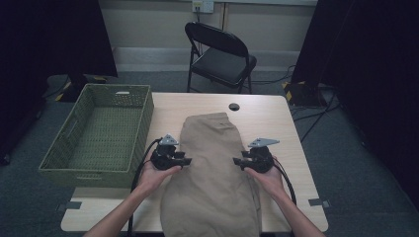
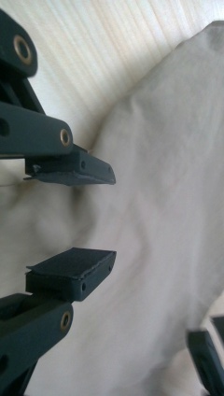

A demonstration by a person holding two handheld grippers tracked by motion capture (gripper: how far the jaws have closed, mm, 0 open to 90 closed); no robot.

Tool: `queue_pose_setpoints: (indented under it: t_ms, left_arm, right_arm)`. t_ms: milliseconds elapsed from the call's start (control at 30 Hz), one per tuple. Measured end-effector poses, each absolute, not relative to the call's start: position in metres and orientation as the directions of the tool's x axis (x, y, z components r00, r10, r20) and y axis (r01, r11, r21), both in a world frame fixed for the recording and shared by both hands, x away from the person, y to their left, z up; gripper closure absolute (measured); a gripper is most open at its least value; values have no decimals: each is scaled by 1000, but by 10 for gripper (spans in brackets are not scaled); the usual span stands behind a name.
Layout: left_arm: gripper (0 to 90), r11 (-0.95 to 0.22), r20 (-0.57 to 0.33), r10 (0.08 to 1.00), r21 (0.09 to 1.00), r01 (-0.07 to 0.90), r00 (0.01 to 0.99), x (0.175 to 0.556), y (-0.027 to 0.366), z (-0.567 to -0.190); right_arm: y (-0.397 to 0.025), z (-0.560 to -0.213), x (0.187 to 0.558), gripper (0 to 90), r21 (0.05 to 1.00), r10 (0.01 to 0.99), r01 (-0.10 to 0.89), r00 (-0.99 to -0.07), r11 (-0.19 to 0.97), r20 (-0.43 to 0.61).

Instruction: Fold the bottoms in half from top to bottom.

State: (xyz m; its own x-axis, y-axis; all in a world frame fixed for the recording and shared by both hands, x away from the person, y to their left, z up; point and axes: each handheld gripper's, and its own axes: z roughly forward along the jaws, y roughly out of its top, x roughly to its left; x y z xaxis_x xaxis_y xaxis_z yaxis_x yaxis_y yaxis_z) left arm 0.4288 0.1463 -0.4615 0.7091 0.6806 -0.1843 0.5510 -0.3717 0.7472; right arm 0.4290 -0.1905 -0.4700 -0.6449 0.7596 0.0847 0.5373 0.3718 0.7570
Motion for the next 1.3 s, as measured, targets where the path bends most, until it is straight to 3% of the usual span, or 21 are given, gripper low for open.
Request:
queue_pose_setpoints:
  t_ms: [133, 333, 533, 1067, 1300]
  left_arm:
    - [607, -346, -185, 682, 770, 536, 707, 434, 144, -463]
    - [617, -428, -145, 686, 712, 557, 713, 433, 137, -483]
    - [612, -469, -110, 673, 701, 537, 732, 426, 131, -490]
    - [597, -564, -156, 558, 649, 511, 815, 373, 121, -484]
    - [590, -501, -157, 589, 698, 511, 793, 402, 114, -470]
  right_arm:
    - [-189, -482, 439, 556, 735, 770, 561, -633, 381, 84]
    - [-187, -489, 435, 615, 706, 768, 553, -640, 442, 21]
    - [-187, -491, 428, 621, 704, 755, 531, -656, 472, -11]
    - [-204, -482, 362, 586, 637, 687, 542, -726, 548, 26]
    - [-202, -458, 399, 623, 752, 754, 510, -656, 418, 26]
